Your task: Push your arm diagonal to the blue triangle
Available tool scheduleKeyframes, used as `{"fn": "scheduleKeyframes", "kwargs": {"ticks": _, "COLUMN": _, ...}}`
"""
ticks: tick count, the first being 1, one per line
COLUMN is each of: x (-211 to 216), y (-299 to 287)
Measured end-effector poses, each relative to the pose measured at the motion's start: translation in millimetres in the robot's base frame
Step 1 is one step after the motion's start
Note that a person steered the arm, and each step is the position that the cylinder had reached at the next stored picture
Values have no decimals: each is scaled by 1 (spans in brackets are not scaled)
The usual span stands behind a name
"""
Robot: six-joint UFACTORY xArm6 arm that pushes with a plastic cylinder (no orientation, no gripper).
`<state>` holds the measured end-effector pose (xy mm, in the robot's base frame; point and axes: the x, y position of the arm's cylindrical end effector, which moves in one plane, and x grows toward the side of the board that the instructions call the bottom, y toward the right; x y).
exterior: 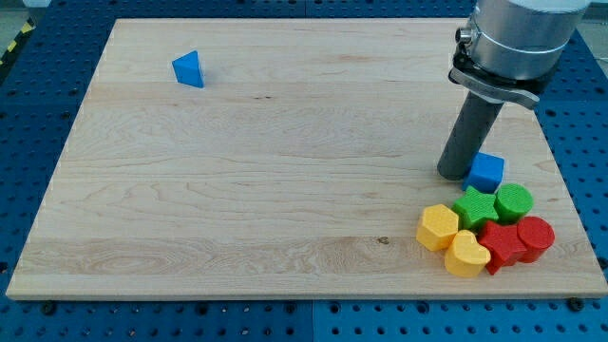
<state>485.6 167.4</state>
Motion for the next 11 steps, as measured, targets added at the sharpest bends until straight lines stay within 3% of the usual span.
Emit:
{"fn": "scheduleKeyframes", "kwargs": {"ticks": 1, "x": -1, "y": -2}}
{"fn": "scheduleKeyframes", "kwargs": {"ticks": 2, "x": -3, "y": -37}}
{"fn": "scheduleKeyframes", "kwargs": {"ticks": 3, "x": -23, "y": -122}}
{"fn": "scheduleKeyframes", "kwargs": {"ticks": 6, "x": -32, "y": -178}}
{"fn": "scheduleKeyframes", "kwargs": {"ticks": 8, "x": -51, "y": -273}}
{"fn": "scheduleKeyframes", "kwargs": {"ticks": 11, "x": -92, "y": -298}}
